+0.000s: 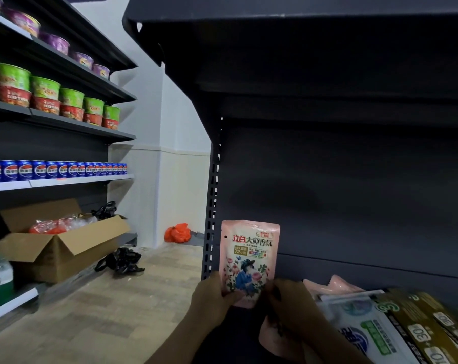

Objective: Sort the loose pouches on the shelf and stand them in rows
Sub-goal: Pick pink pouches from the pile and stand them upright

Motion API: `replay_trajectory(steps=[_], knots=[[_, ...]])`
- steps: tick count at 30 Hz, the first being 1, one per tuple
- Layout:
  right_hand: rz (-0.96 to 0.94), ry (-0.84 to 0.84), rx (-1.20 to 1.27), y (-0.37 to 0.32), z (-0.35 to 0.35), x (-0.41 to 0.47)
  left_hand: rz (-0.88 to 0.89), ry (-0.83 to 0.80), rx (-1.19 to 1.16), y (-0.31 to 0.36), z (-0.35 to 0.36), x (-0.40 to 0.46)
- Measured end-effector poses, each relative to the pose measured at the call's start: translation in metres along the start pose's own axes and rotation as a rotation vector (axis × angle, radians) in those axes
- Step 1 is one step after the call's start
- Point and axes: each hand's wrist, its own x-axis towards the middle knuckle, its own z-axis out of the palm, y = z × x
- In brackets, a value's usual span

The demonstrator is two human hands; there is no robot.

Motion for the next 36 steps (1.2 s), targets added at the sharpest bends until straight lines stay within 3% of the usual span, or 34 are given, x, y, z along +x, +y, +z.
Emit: replay_trajectory(steps=[4, 6, 10, 16, 23, 29, 33, 36], knots=[[0.042, 0.069, 0.044, -0.004, -0.004, -0.003, -0.01, 0.039, -0.105, 0.003, 0.0, -0.004], [0.063, 0.076, 0.075, -0.006, -0.009, -0.007, -0.02, 0.135, -0.139, 0.01, -0.001, -0.009], [0.094, 0.107, 0.089, -0.005, -0.018, -0.011, 0.025, 0.327, 0.033, 0.036, -0.009, -0.021], [0.079, 0.164, 0.132, -0.004, -0.025, -0.024, -0.048, -0.168, 0.178, 0.051, 0.011, -0.04], [0.088, 0.216, 0.156, 0.005, -0.03, -0.048, -0.14, -0.311, 0.275, 0.079, 0.03, -0.048], [0.044, 0.241, 0.228, 0.012, -0.033, -0.064, -0.132, -0.26, 0.157, 0.096, 0.043, -0.049], [0.144, 0.289, 0.315, 0.023, -0.036, -0.066, -0.002, -0.145, 0.079, 0.106, 0.048, -0.056], [0.2, 0.403, 0.446, 0.034, -0.042, -0.069, 0.148, -0.036, 0.166, 0.118, 0.049, -0.063]])
